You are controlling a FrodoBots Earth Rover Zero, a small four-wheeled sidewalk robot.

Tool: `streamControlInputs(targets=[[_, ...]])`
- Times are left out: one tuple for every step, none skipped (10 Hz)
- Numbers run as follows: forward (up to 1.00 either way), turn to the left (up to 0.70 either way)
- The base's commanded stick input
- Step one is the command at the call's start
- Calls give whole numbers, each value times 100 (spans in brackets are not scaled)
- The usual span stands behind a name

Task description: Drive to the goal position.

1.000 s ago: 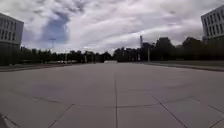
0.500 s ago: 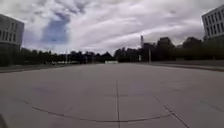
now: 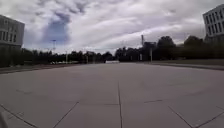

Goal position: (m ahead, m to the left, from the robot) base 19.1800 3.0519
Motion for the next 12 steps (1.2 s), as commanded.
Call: streamControlInputs(targets=[[70,1],[70,1],[70,1],[70,1],[70,1],[70,1],[70,1],[70,1],[70,1],[70,1],[70,1],[70,1]])
